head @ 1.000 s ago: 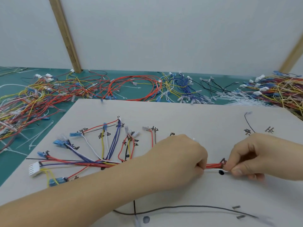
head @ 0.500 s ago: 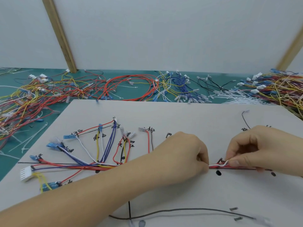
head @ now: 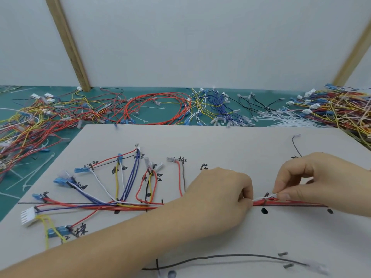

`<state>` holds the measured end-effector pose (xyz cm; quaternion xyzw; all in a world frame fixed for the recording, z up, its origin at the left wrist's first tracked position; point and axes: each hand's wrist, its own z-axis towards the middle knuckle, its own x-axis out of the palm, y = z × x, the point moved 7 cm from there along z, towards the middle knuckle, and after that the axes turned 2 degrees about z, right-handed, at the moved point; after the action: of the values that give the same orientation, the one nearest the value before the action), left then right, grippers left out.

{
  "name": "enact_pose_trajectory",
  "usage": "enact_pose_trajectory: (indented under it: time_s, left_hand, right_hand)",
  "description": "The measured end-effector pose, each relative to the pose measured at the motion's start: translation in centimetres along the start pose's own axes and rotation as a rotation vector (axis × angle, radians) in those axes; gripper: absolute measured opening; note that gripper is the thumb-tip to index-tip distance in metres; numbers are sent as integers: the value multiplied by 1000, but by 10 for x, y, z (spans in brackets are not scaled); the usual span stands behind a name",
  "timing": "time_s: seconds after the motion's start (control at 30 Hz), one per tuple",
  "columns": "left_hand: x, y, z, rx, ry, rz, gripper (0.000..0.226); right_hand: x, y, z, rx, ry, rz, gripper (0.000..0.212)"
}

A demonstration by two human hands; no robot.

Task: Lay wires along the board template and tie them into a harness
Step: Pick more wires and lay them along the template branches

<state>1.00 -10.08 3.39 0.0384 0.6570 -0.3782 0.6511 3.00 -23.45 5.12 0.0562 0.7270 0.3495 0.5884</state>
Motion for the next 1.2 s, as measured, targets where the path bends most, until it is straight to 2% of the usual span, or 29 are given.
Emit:
enact_pose_trajectory:
  time_s: [0.13, 0.27, 0.33, 0.5, 0.6, 0.67, 0.87, 1.03, 1.2]
  left_hand:
    - [1, 0, 1, -8, 15, -19, 9]
    - [0, -1, -2, 15, 10, -41, 9]
    - [-1, -2, -3, 26, 1, -55, 10]
    - [2, 0, 1, 11, 17, -33, 9]
    - [4, 3, 5, -32, 26, -54, 8]
    - [5, 5, 6, -63, 31, -88, 4]
    - [9, 3, 8, -51, -17, -77, 5]
    - [12, 6, 14, -106, 1, -115, 10]
    - [15, 10, 15, -162, -19, -129, 24]
  right_hand:
    - [3, -4, -1, -5, 14, 62, 26]
    - [4, -4, -2, -29, 41, 38, 16]
    - [3, -5, -3, -45, 55, -2, 40]
    - [10, -3, -2, -95, 32, -46, 12]
    - [7, -2, 1, -97, -5, -80, 29]
    - [4, 5, 5, -120, -27, -111, 33]
    - [1, 19, 14, -159, -7, -128, 26]
    - [3, 27, 23, -153, 17, -183, 33]
    - [6, 23, 32, -62, 98, -158, 29]
